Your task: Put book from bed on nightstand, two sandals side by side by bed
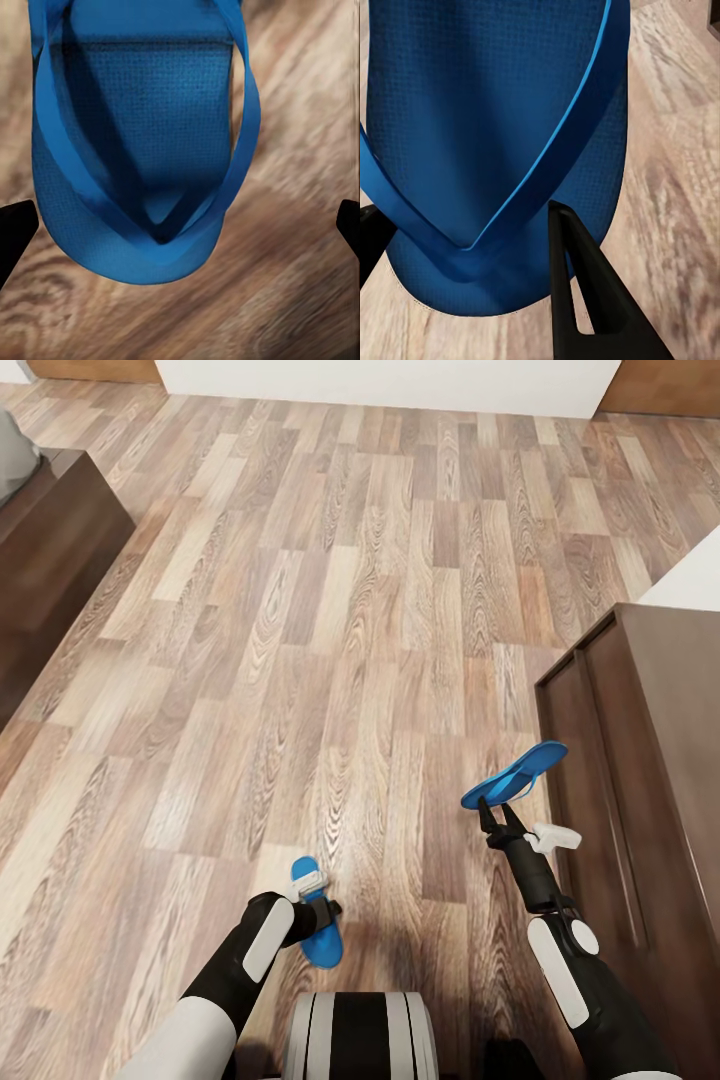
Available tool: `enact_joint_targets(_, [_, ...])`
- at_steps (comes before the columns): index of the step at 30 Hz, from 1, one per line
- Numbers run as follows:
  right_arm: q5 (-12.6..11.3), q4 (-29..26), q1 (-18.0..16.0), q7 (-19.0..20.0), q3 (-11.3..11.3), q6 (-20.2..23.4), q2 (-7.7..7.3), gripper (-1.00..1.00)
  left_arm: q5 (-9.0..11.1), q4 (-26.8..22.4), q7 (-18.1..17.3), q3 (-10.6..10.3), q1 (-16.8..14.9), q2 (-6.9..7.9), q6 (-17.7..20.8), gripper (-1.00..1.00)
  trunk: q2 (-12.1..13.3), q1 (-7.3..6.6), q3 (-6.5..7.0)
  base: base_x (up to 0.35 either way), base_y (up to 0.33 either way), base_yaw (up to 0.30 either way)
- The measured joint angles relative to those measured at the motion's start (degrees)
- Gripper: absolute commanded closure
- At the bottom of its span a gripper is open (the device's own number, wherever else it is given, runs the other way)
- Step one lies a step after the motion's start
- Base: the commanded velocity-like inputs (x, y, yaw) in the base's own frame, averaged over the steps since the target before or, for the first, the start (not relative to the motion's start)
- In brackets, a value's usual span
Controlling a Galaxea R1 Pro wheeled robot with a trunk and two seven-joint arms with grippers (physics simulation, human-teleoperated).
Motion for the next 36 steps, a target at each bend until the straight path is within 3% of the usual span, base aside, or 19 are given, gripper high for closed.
enact_joint_targets(36, [0.0,0.1,0.0,0.0,0.0,0.0,0.00,1.00,-0.1,0.0,-0.1,0.1,0.0,0.00,-0.2,-1.00,0.0,0.01,0.00,0.019,0.020,0.000])
